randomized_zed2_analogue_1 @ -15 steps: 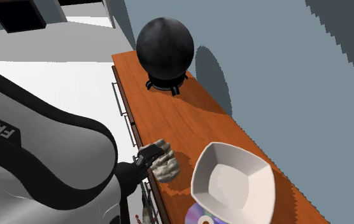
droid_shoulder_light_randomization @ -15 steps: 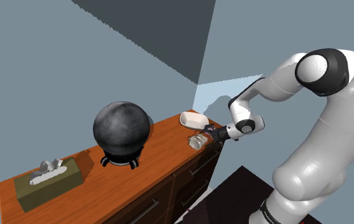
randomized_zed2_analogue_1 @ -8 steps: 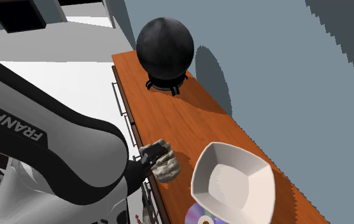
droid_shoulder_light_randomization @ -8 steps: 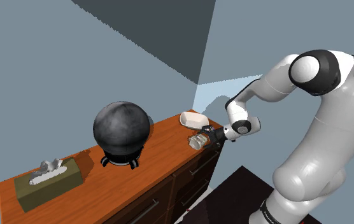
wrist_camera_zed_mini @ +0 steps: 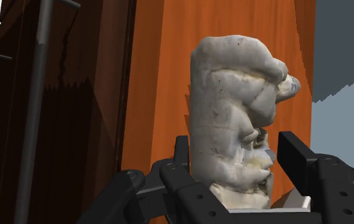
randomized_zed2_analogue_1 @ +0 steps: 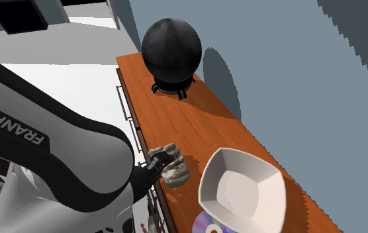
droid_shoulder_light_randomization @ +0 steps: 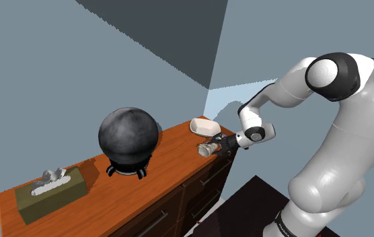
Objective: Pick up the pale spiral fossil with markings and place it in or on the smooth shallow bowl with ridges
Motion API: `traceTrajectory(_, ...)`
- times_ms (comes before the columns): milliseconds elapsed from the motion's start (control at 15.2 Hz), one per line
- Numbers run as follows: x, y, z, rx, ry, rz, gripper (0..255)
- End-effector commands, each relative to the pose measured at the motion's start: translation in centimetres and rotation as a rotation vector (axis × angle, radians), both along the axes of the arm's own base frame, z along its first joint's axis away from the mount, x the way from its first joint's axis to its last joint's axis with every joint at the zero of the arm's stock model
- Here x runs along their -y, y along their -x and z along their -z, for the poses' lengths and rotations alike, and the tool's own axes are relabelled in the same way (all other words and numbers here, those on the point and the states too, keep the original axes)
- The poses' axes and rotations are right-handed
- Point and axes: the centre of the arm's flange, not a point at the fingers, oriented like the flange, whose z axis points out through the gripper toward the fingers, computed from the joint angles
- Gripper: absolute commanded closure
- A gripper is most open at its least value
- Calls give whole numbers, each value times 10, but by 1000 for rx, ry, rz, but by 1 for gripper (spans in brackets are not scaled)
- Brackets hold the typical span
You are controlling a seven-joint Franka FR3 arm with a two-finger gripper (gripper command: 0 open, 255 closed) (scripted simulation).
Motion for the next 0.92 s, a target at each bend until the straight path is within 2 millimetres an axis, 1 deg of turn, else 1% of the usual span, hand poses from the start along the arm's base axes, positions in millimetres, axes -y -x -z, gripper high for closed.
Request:
traceTrajectory(0, -1, 1, 1, -4, -1, -2, 255)
traceTrajectory(264, -1, 2, 2, -4, -1, -2, 255)
traceTrajectory(858, -1, 2, -45, -4, -1, -2, 255)
